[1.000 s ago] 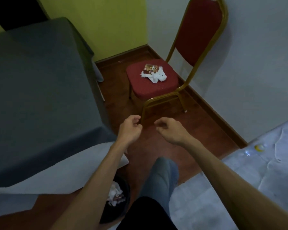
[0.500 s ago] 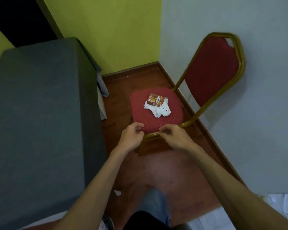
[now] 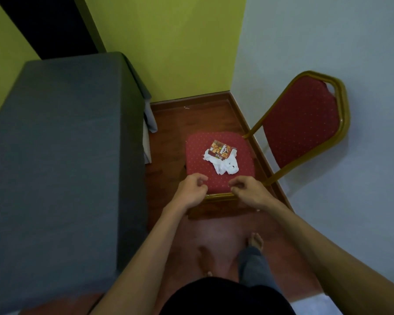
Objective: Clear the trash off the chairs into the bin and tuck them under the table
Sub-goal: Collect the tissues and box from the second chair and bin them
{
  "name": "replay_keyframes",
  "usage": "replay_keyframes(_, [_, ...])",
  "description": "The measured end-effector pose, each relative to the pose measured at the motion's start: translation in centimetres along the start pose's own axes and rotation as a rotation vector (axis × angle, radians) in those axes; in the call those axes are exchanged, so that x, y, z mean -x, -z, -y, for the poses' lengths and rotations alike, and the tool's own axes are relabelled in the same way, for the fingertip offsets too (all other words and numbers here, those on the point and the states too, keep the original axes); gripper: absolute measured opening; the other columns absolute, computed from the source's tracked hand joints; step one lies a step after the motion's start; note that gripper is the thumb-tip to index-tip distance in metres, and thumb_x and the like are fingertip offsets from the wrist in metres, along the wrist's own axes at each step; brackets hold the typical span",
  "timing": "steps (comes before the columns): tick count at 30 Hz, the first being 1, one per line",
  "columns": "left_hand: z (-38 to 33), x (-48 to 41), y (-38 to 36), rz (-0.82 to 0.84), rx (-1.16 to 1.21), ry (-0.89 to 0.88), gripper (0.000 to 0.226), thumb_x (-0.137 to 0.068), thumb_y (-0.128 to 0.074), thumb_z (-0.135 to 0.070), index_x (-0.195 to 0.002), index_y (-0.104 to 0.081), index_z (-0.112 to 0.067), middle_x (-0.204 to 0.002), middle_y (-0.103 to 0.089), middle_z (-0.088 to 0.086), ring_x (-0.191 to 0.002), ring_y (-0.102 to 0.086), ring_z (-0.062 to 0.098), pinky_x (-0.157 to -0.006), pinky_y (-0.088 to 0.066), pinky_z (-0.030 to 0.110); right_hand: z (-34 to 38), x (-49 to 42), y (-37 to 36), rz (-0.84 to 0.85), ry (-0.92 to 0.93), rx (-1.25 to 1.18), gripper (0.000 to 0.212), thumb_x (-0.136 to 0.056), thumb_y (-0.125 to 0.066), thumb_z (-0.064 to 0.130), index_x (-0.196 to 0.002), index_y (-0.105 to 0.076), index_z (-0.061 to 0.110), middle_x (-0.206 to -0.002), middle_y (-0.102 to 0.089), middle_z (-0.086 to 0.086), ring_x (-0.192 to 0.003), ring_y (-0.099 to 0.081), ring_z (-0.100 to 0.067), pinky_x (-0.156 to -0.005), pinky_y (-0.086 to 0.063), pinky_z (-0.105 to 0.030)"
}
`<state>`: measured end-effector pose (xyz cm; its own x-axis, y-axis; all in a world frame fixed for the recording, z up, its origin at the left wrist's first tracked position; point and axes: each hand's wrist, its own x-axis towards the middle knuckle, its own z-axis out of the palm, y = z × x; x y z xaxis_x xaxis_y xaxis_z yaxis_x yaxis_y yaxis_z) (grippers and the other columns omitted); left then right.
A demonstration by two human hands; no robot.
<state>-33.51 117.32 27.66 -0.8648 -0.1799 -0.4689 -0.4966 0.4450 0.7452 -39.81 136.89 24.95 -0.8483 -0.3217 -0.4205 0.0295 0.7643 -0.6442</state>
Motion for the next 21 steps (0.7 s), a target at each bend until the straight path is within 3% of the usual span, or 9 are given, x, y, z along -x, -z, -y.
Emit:
replay_keyframes(7, [-0.3,-4.9,0.1,-0.019,0.02,0.103,0.037,-0.095,-0.057,-0.018,-0.132,-0.059,-0.02,-0.136,-0.059,0.004,-0.125,-0.056,0.021,-0.104,-0.046,0.035,-1.1,-5.4,1.6,0.077,0.006,-0.01,0.03,-0.099,-0.061,0.017,-0.128,-0.068,0.016,-0.128,-0.068,-0.001,-0.119,-0.063,-0.019,-0.103,-0.053,-0.038])
replay_keyframes(13, [-1.3,-11.6,-2.2,-0.001,0.038,0.214,0.036,-0.093,-0.058,-0.018,-0.129,-0.061,-0.021,-0.132,-0.062,0.004,-0.121,-0.059,0.021,-0.102,-0.047,0.032,-3.3,-12.2,3.9,0.131,-0.049,-0.036,0.03,-0.1,-0.059,0.016,-0.129,-0.068,0.015,-0.127,-0.068,-0.002,-0.118,-0.063,-0.021,-0.101,-0.053,-0.037])
replay_keyframes(17, [-1.6,-17.5,-4.8,0.007,0.07,0.306,0.033,-0.092,-0.057,-0.019,-0.125,-0.063,-0.021,-0.126,-0.064,0.002,-0.112,-0.064,0.024,-0.099,-0.053,0.038,-5.9,-18.5,4.4,0.214,-0.089,-0.018,0.031,-0.103,-0.056,0.013,-0.132,-0.065,0.011,-0.128,-0.065,-0.003,-0.111,-0.059,-0.016,-0.089,-0.05,-0.027])
replay_keyframes(21, [-0.7,-23.6,-7.9,-0.029,0.066,0.359,0.035,-0.092,-0.057,-0.013,-0.127,-0.064,-0.016,-0.129,-0.064,0.004,-0.118,-0.06,0.022,-0.095,-0.045,0.024,-8.9,-25.9,3.7,0.248,-0.096,0.032,0.033,-0.099,-0.057,0.015,-0.13,-0.068,0.012,-0.132,-0.068,-0.006,-0.119,-0.063,-0.025,-0.094,-0.047,-0.028])
